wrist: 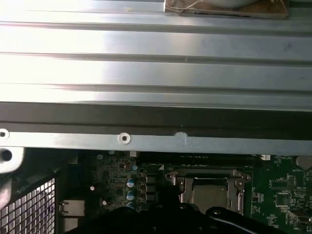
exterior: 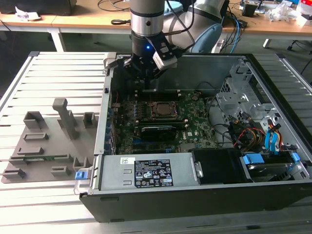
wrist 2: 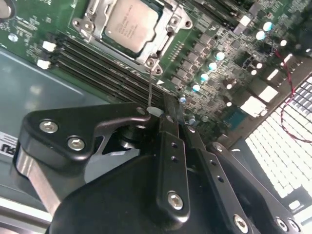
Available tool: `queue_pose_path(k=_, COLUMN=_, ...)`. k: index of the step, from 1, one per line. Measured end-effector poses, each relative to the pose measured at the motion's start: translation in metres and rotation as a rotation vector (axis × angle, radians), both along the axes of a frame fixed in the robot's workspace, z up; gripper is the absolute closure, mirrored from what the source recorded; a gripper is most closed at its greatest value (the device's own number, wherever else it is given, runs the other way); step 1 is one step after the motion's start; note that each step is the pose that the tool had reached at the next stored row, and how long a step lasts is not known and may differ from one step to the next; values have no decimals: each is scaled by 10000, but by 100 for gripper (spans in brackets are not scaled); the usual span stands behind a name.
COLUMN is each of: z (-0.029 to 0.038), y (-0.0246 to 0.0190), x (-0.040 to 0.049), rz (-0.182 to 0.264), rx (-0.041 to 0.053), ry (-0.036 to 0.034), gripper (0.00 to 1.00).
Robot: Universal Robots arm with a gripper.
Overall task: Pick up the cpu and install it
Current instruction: 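Install the first cpu locking lever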
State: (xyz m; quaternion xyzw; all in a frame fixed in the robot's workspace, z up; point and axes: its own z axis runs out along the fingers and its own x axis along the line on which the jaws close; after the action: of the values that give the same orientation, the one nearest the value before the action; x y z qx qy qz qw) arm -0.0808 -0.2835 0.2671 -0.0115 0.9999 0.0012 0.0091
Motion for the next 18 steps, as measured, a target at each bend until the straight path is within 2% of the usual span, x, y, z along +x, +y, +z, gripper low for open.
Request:
queue_pose_path(k=3, z=-2, y=1, x=51, rz=1, rx=-5, ry=1, gripper=89)
queue_pose_path(k=5, z=-2, y=1, x=130, rz=1, rx=-18, ry=3, gripper=89)
queue_pose_path(k=12, z=-7, y=1, x=296, rz=1, rx=-32, ry=11, gripper=89)
queue_pose_path(k=18, z=-16, y=1, x=413, rz=0, rx=-36, ry=25, gripper=89)
